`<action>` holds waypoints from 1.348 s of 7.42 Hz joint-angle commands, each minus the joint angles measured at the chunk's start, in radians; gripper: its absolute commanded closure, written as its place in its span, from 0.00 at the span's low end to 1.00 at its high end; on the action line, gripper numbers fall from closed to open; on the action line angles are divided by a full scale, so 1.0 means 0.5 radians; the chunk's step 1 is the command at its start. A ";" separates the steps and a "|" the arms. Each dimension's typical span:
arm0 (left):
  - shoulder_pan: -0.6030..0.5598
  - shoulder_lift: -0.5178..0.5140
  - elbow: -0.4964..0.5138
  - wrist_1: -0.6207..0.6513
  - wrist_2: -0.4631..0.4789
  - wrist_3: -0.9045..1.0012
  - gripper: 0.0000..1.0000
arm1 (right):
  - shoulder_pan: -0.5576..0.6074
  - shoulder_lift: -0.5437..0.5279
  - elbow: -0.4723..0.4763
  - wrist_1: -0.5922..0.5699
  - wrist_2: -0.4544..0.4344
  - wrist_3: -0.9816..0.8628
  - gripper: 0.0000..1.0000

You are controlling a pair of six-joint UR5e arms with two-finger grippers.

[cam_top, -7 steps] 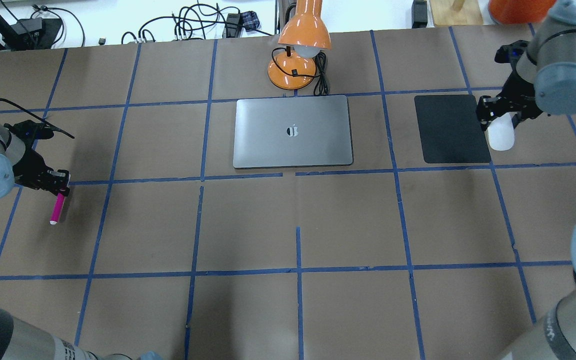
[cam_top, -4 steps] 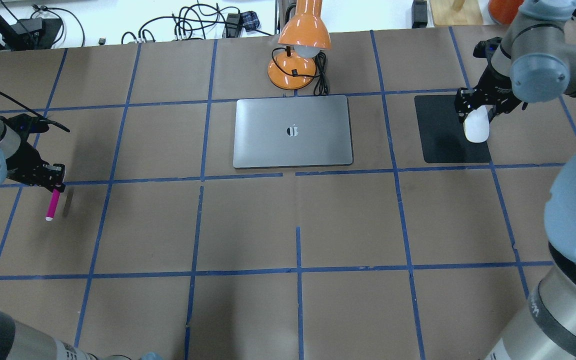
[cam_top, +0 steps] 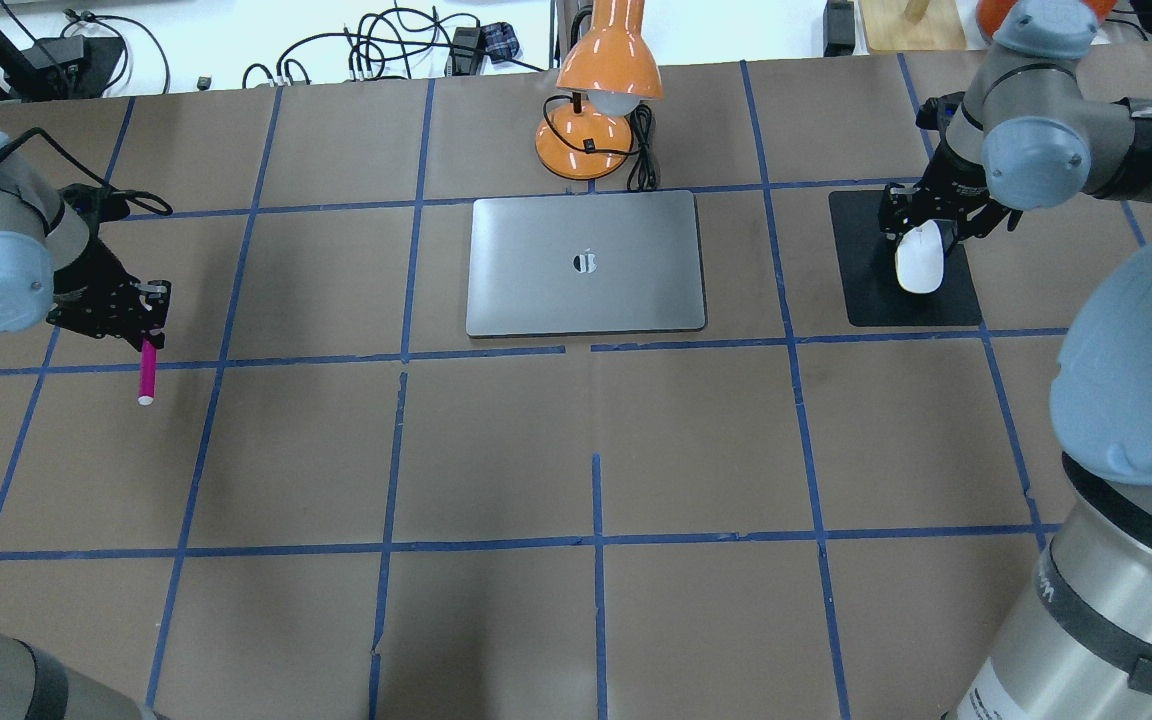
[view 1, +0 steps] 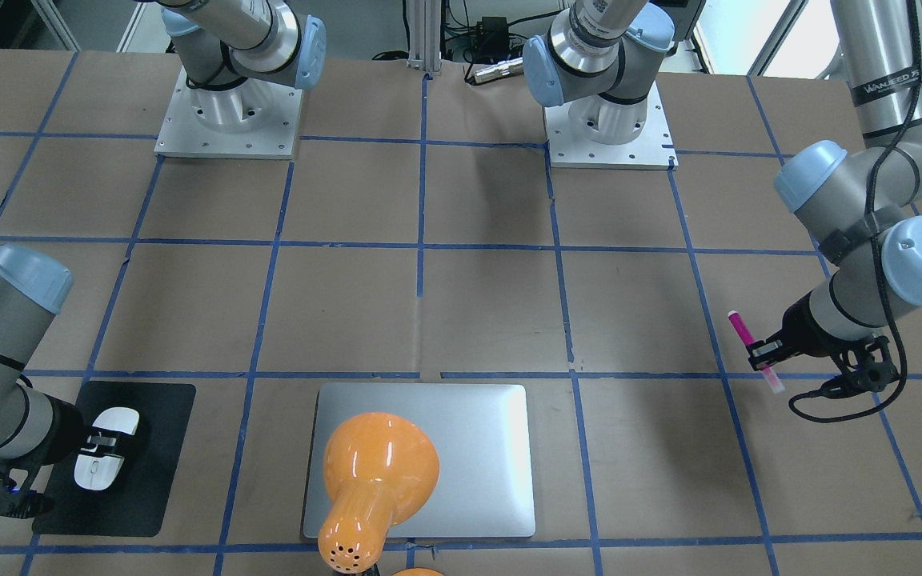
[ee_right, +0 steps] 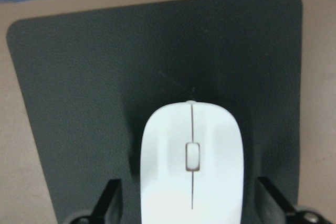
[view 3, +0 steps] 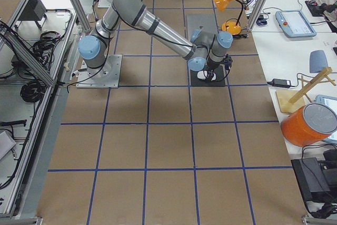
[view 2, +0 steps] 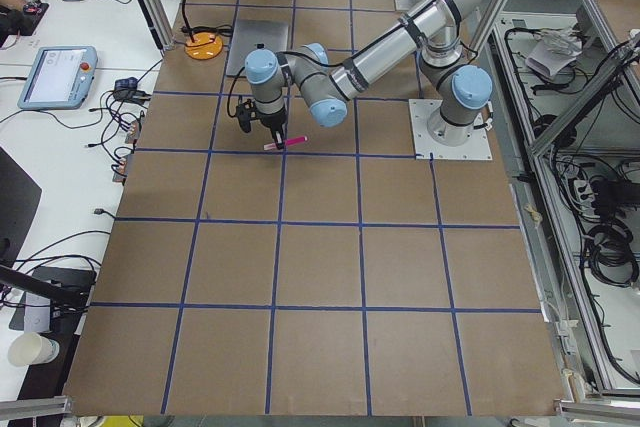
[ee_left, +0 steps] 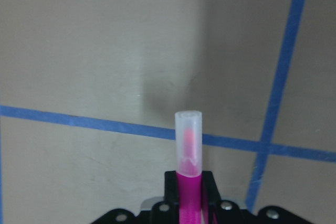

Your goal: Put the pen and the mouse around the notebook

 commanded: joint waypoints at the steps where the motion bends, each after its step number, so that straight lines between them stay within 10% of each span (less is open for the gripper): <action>1: -0.104 0.017 0.013 -0.001 -0.079 -0.441 1.00 | 0.060 -0.028 -0.128 0.150 -0.039 0.002 0.00; 4: -0.478 0.051 0.013 0.008 -0.094 -1.217 1.00 | 0.204 -0.136 -0.463 0.644 -0.101 0.002 0.00; 10: -1.282 -0.007 -0.005 0.054 -0.094 -2.717 1.00 | 0.654 -0.813 -0.433 1.197 -0.073 0.206 0.00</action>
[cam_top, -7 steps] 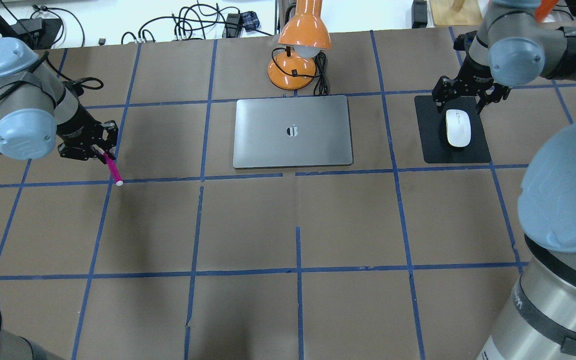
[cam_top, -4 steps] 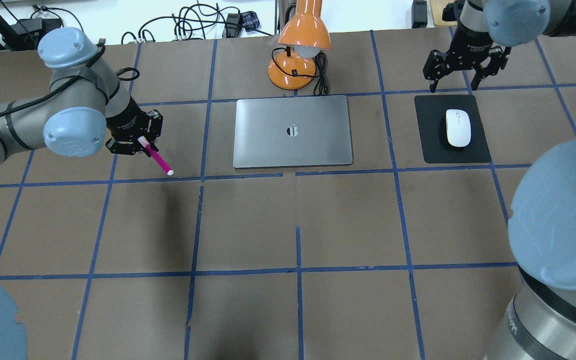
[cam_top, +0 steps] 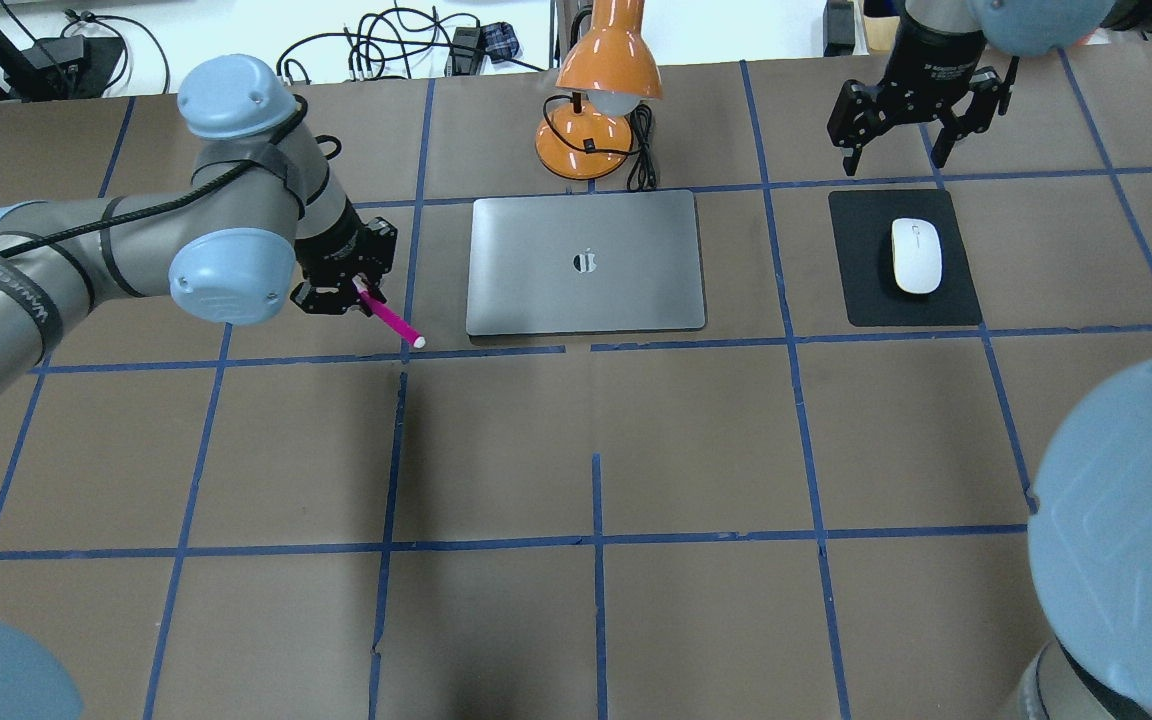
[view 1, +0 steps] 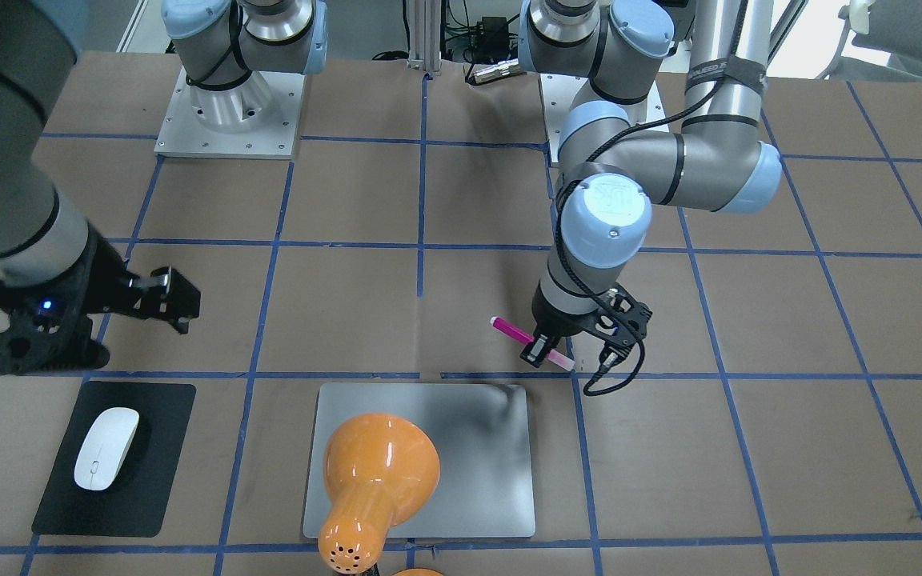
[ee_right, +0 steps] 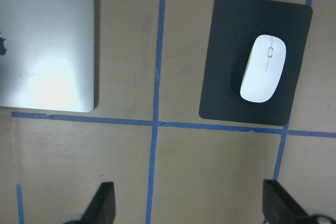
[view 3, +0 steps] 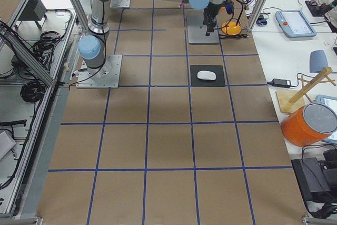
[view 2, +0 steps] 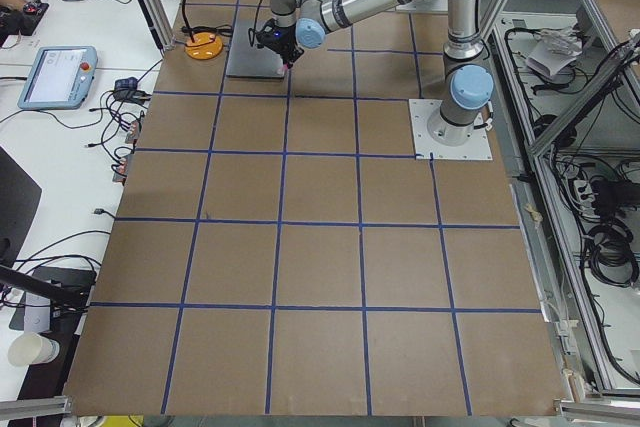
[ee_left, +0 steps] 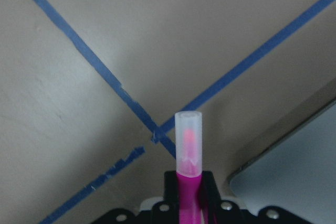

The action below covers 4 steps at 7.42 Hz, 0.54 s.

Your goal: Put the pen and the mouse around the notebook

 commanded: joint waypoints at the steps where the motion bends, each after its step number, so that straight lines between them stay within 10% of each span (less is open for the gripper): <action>1: -0.227 -0.055 -0.002 0.113 -0.002 -0.468 1.00 | 0.169 -0.150 0.062 0.148 0.007 0.242 0.00; 4: -0.403 -0.163 -0.005 0.179 0.001 -0.877 1.00 | 0.160 -0.193 0.124 0.106 0.093 0.292 0.00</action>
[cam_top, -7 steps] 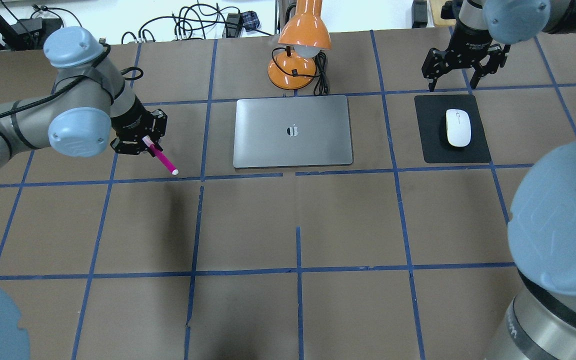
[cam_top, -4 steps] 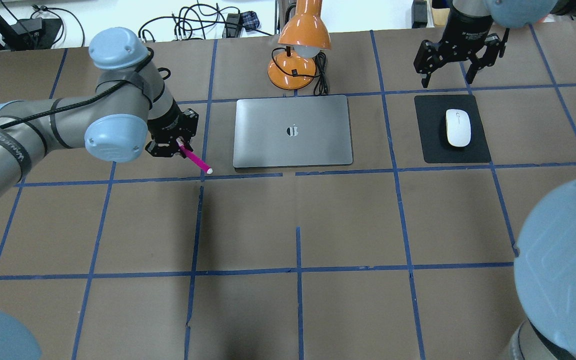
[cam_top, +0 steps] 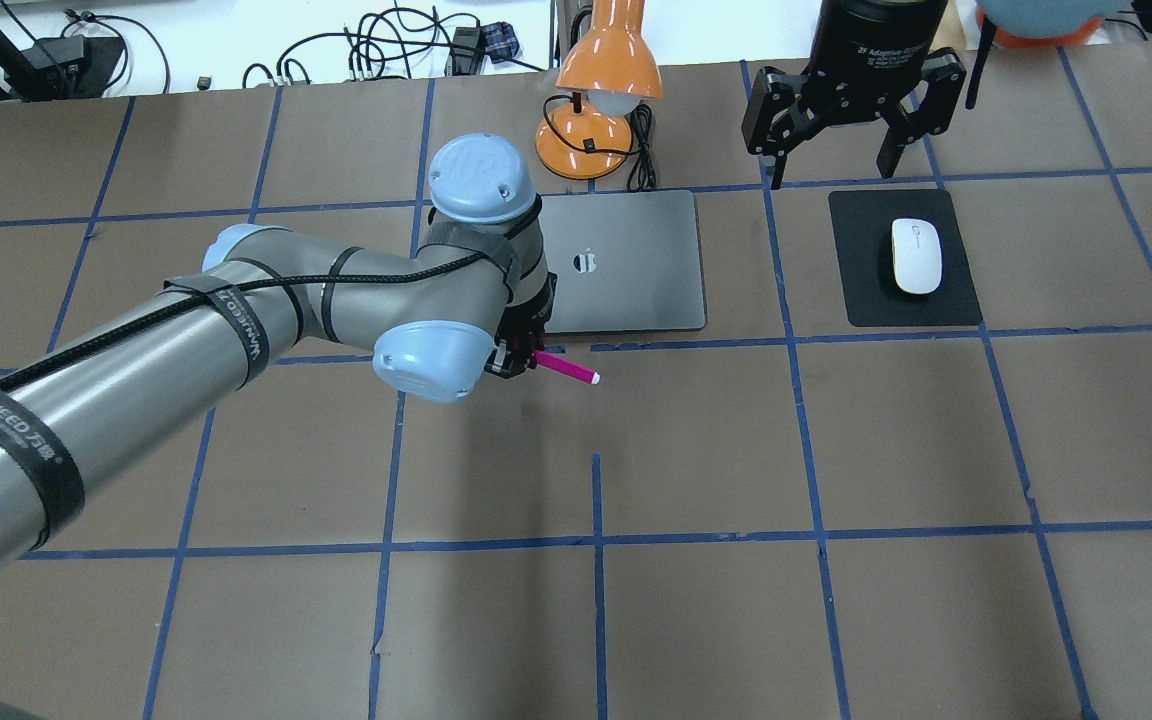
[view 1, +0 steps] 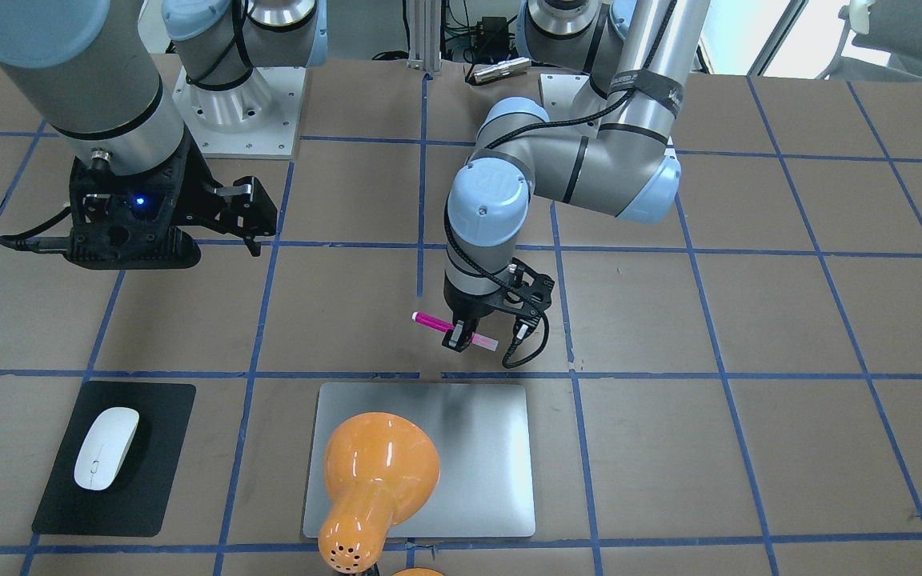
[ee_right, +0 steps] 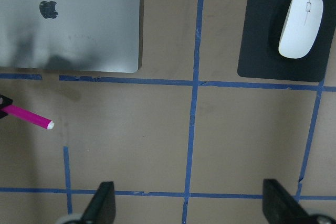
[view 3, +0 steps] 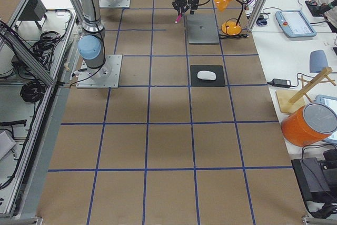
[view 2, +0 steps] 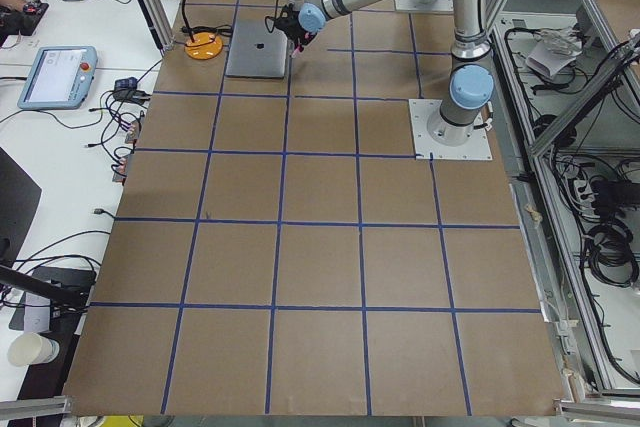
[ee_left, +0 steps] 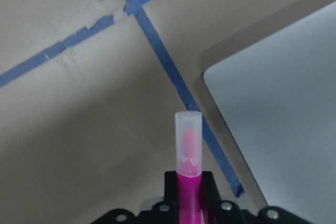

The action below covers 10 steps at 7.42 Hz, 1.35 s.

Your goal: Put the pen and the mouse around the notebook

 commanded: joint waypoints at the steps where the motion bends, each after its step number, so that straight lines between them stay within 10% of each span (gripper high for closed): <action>1: -0.072 -0.057 -0.001 0.017 -0.003 -0.226 1.00 | 0.005 -0.013 0.012 -0.040 0.024 0.071 0.00; 10: -0.152 -0.115 -0.075 0.011 -0.141 -0.389 0.92 | -0.158 -0.009 0.049 -0.080 0.024 -0.159 0.00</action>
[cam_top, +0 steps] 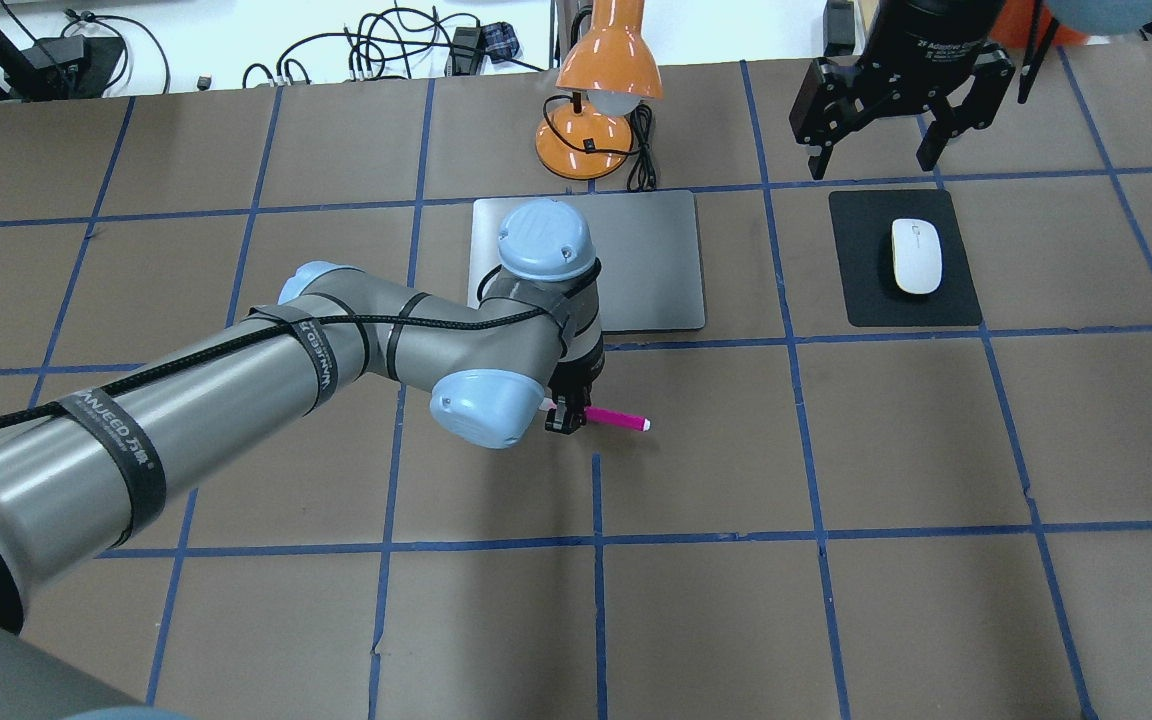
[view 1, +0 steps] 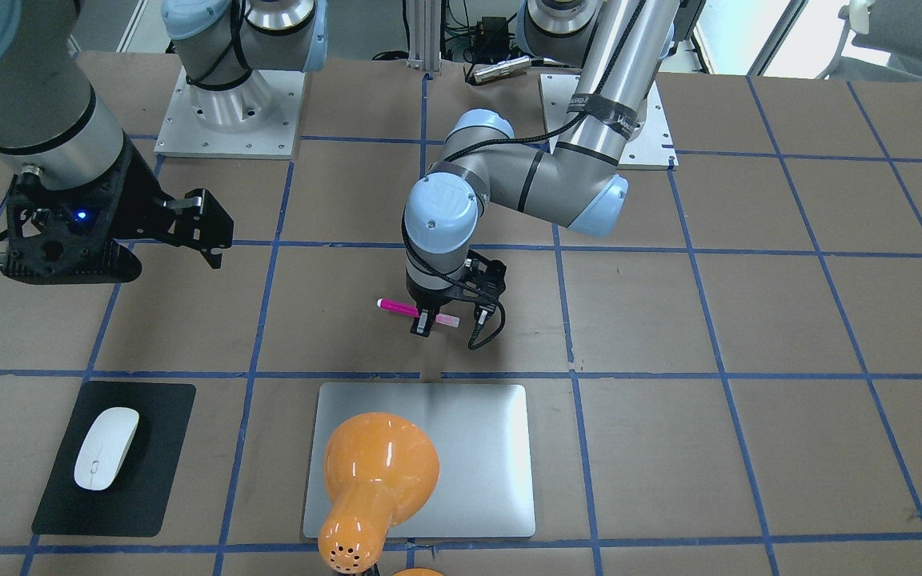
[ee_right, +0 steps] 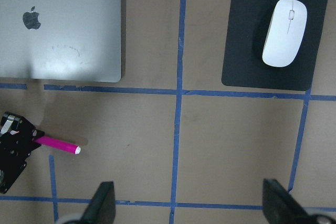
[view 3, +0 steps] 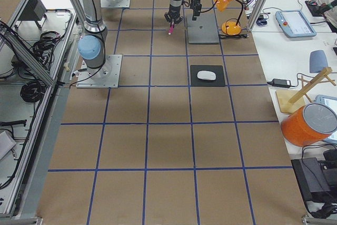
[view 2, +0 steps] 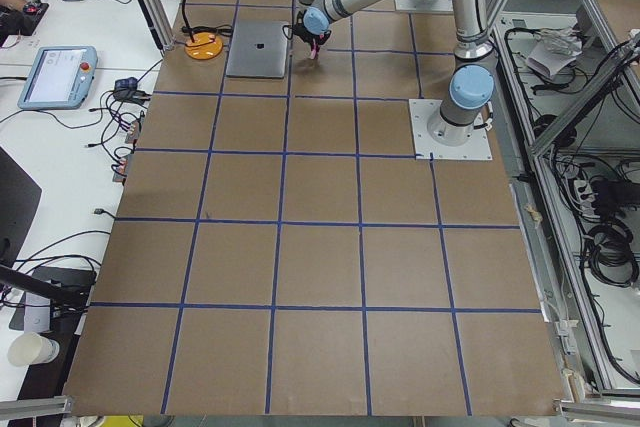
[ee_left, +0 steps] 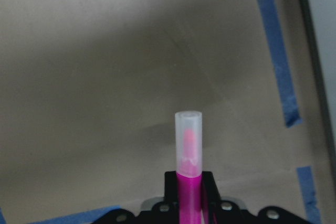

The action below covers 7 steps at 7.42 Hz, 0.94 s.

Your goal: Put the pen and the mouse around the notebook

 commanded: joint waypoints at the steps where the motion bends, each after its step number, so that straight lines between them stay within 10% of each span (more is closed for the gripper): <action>1: -0.008 0.001 -0.002 0.007 -0.002 -0.005 0.82 | 0.000 -0.001 -0.001 -0.018 0.000 0.003 0.00; 2: -0.008 -0.002 -0.005 0.001 0.004 0.004 0.26 | 0.000 -0.001 0.002 -0.018 0.000 0.003 0.00; 3: -0.005 0.007 -0.002 -0.002 0.022 0.032 0.08 | 0.000 -0.001 0.002 -0.018 0.000 0.006 0.00; 7: 0.200 0.118 0.087 -0.042 0.047 1.190 0.00 | 0.000 -0.001 -0.001 -0.021 0.000 0.015 0.00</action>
